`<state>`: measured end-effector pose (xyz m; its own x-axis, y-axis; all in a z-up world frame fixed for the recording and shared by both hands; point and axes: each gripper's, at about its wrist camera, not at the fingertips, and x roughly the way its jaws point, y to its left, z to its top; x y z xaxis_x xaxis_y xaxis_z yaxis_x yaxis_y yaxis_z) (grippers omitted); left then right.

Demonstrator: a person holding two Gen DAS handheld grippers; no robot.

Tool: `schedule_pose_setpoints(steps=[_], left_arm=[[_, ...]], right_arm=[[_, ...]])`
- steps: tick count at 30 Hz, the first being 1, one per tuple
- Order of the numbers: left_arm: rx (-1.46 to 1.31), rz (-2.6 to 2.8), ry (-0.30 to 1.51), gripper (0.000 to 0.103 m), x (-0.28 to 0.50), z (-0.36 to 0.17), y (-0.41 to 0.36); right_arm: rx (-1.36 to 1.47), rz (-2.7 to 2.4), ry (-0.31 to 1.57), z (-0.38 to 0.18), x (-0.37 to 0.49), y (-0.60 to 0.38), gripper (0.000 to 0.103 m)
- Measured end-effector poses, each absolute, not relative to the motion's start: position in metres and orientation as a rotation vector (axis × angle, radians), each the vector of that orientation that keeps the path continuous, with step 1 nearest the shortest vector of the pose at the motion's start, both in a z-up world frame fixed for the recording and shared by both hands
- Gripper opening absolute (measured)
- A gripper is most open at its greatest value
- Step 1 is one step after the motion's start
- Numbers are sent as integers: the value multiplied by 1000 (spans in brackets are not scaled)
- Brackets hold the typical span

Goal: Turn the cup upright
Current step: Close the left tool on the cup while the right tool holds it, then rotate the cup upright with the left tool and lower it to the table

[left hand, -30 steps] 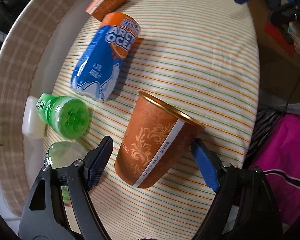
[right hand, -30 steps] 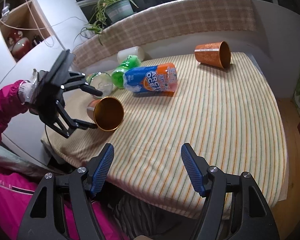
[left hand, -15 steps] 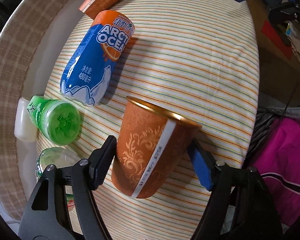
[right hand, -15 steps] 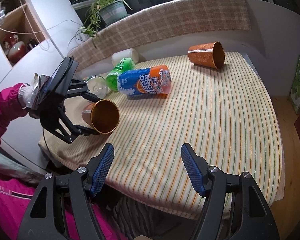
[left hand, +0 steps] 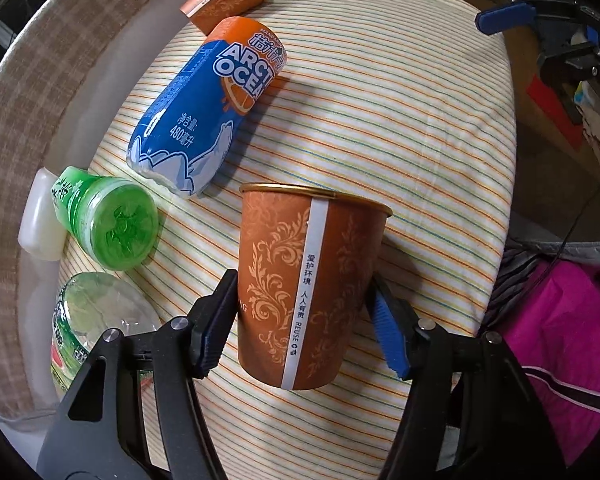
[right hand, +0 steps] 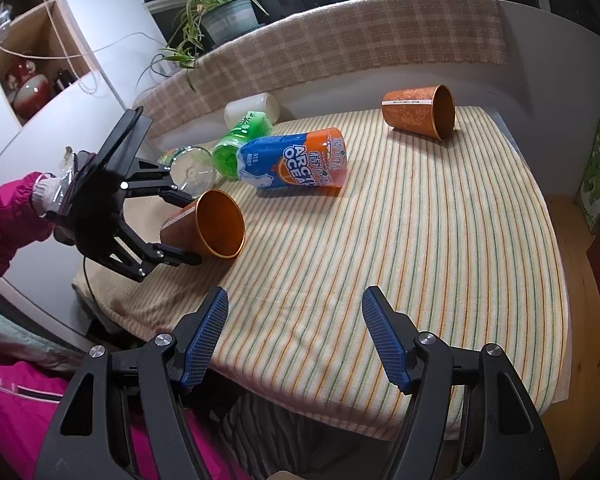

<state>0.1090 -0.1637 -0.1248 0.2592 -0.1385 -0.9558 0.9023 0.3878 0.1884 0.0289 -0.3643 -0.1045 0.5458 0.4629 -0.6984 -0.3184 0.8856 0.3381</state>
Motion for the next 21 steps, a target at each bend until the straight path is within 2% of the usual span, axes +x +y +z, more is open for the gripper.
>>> schedule_pose_setpoints(steps=[14,21], left_arm=[[641,-838,1022,64,110,-109,-125],[384,-774,887,64,102,-94,-106]], right_arm=[[182,469,891,-109,32,-357,69],[192,482,891,-111,35,-347,69]])
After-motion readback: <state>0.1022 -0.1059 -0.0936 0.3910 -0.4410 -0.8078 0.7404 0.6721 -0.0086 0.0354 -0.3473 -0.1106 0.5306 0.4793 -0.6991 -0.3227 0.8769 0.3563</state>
